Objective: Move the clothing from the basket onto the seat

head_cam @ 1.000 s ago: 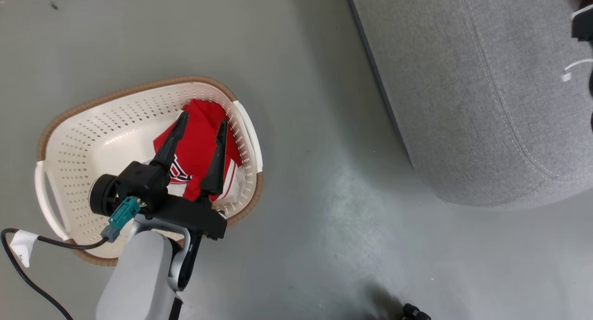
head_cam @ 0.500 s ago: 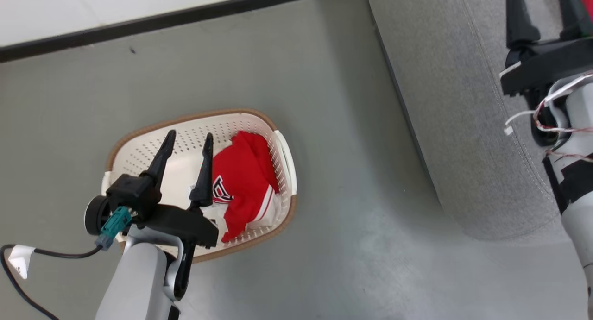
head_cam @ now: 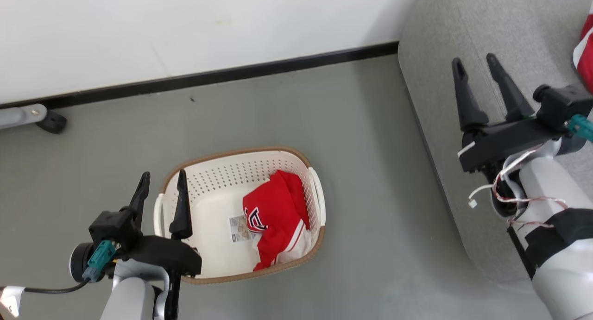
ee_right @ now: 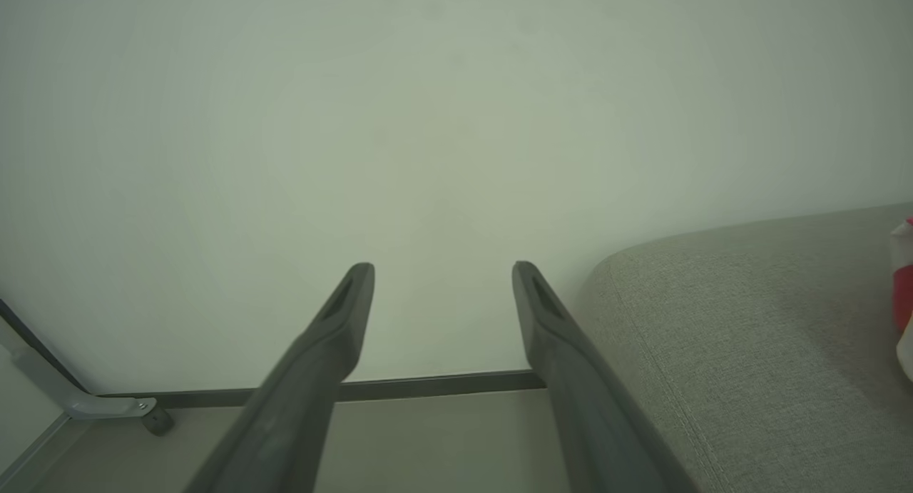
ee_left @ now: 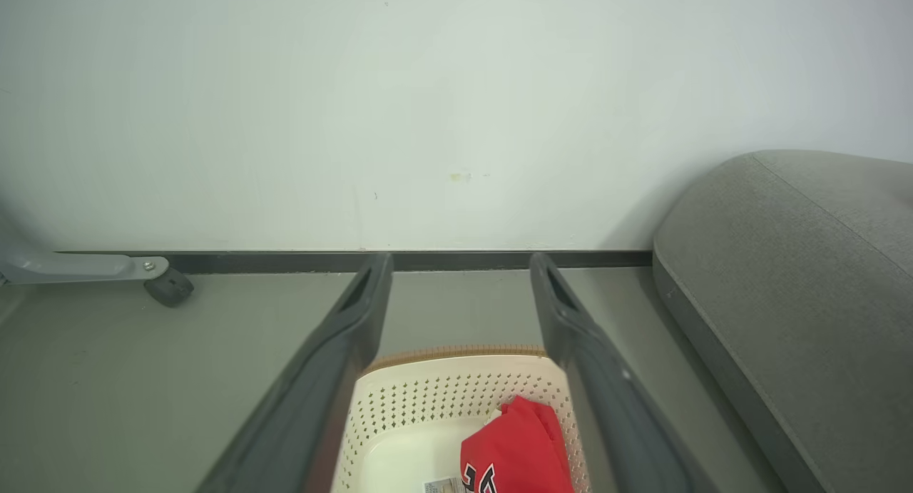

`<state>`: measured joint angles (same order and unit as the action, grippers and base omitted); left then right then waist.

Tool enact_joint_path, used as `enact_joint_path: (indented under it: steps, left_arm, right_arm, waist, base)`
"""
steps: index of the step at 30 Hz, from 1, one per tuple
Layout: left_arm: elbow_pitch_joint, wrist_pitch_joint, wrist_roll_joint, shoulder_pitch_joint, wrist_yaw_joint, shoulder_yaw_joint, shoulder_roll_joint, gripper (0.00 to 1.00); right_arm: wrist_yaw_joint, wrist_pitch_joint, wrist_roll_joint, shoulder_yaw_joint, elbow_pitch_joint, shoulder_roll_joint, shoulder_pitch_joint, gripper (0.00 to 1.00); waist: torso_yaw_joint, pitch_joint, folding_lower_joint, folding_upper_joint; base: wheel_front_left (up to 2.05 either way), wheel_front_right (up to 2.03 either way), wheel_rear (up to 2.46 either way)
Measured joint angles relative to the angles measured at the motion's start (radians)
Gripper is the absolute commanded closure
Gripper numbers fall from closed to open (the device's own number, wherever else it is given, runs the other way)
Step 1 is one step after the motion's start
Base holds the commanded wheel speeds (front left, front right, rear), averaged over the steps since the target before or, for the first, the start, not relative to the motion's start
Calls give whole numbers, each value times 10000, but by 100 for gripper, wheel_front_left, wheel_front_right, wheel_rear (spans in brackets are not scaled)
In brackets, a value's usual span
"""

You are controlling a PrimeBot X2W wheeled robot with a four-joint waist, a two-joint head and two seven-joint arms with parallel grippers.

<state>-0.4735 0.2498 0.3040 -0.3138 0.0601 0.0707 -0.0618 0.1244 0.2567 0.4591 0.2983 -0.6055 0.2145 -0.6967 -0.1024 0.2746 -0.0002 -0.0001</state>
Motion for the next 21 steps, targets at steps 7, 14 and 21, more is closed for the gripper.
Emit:
enact_joint_path:
  steps: [7,14,21]
  left_arm:
    - [50,0,-6,502,-178,-418,15,0]
    - [303,0,-100,1162,-253,-642,17,0]
    - [566,0,-186,1657,-347,-932,15,0]
  right_arm:
    - [0,0,86,222,251,-242,859,0]
    - [0,0,82,345,614,-464,1739,0]
    - [0,0,67,245,1022,-508,2529,0]
  waist:
    - [346,-773,0,0]
    - [564,-1443,0,0]
    - [657,-1924,1,0]
  base:
    - [0,0,0]
    - [0,0,0]
    - [0,0,0]
